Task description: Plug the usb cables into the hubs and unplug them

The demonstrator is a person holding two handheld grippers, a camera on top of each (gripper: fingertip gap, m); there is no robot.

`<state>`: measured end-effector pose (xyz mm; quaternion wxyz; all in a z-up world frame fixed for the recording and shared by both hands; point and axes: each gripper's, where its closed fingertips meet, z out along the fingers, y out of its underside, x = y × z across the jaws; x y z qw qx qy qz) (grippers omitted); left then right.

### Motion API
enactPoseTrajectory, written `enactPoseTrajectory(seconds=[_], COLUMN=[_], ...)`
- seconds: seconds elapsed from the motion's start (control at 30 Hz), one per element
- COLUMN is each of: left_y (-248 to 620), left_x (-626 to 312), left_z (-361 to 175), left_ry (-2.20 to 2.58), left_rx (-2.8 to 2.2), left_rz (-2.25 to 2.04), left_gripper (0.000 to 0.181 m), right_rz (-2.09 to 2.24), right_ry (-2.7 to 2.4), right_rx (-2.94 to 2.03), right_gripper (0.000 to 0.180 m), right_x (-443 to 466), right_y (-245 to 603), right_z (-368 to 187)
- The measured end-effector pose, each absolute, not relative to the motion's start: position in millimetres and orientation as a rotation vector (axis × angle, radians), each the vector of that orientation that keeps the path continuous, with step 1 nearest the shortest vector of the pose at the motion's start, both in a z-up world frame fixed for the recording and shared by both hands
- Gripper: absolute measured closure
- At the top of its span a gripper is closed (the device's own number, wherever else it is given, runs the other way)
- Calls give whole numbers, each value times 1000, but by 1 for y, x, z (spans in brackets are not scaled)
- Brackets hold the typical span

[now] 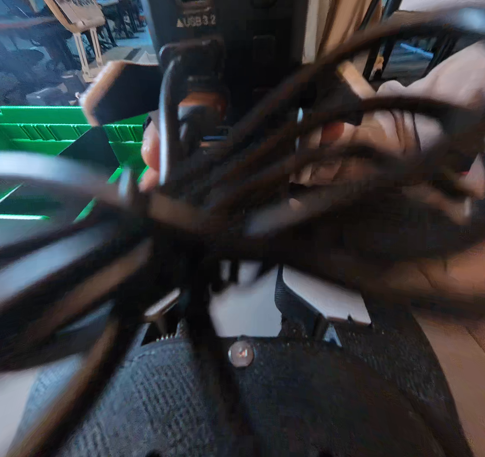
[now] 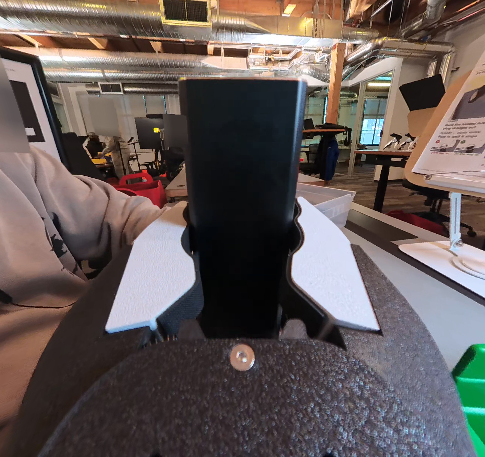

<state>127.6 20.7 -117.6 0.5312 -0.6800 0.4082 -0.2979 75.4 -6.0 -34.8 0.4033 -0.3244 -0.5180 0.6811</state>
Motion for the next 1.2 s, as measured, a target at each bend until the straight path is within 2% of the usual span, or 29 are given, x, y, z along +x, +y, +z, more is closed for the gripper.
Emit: enactPoseTrajectory(seconds=[0.03,0.3,0.47,0.67,0.9,1.2], left_y=[18,3,-9,-15,-24,-34], left_x=[122,52,32,19,18,35], left_z=[-116,-79,-73,-64,-62,-57], left_ry=[998,1056,1101,1141,1226,1337], left_rx=[-1634,-1649,-1655,-1644,-1659,-1652], left_rz=[-697,-476,-440,-338,-241,-109], left_gripper=[119,120,120,120,120,120], right_rz=[1713,1535,1532,1363,853,701], right_ry=[-1320,-1477,-1494,-1589,-1706,-1717], right_rx=[-820,-962,-946,-982,-949,-811], right_gripper=[108,112,114,104,99,98], right_x=[76,70,74,82,76,81], right_y=[-6,17,18,27,35,7], right_z=[-34,-68,-67,-68,-85,-63])
